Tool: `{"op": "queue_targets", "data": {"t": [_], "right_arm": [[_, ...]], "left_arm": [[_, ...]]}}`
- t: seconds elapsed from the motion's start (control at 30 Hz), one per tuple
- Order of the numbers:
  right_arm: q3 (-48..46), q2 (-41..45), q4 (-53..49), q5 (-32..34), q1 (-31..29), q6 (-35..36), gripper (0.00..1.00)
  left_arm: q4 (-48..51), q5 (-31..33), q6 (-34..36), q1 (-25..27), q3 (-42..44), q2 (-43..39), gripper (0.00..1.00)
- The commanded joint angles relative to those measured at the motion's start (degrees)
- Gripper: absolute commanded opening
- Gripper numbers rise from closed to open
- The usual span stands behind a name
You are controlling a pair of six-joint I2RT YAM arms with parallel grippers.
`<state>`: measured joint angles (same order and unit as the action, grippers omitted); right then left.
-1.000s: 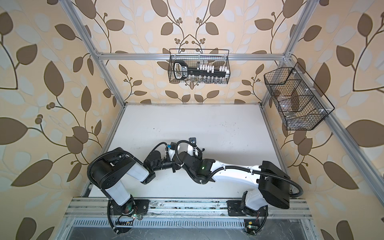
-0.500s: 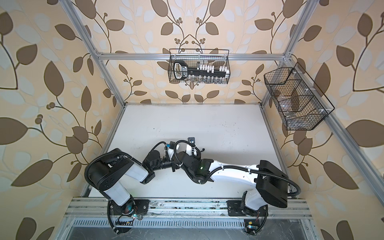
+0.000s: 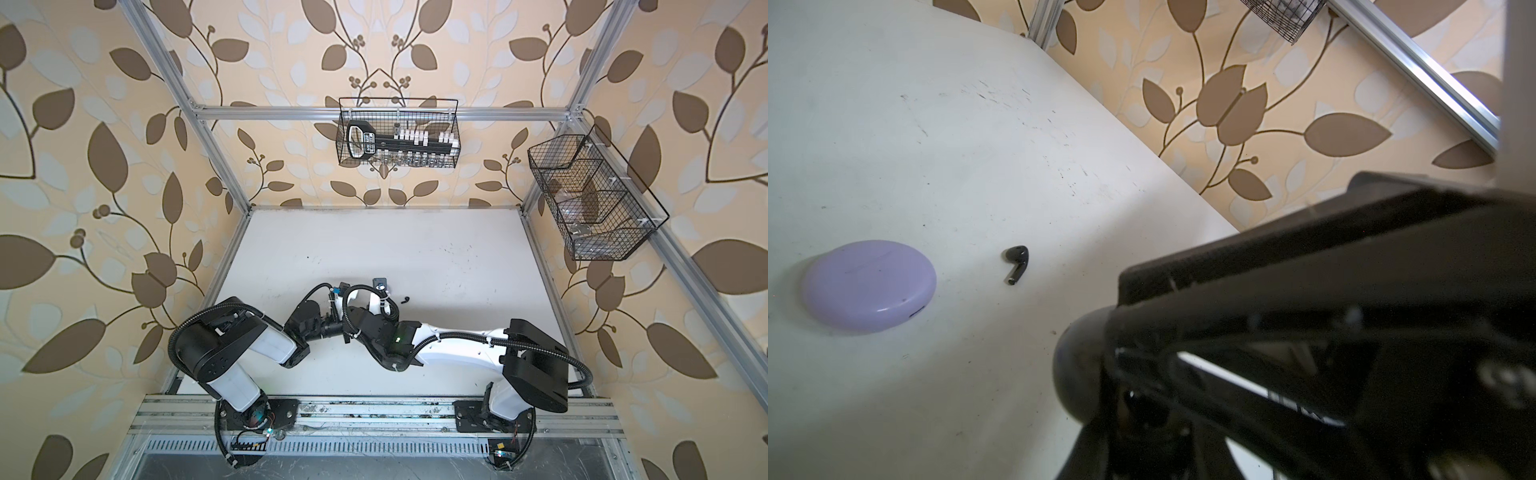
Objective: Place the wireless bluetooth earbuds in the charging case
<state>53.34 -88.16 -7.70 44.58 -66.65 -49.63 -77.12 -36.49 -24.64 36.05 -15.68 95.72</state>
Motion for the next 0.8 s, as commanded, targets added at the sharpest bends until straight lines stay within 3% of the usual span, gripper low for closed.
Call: {"op": "queue_targets", "data": {"t": [0.0,0.77], "right_arm": [[1.0,-1.0,-0.7,1.3,-0.2,-1.2,0.11],[-2.2,1.1,-1.5,4.9,-3.7,-5.2,0.1]], "left_arm": [[-4.4,0.3,0.1,0.5,0.2,-2.7,0.0],[-4.5,5.4,-1.0,0.6,1.2,-6.5,0.0]]}}
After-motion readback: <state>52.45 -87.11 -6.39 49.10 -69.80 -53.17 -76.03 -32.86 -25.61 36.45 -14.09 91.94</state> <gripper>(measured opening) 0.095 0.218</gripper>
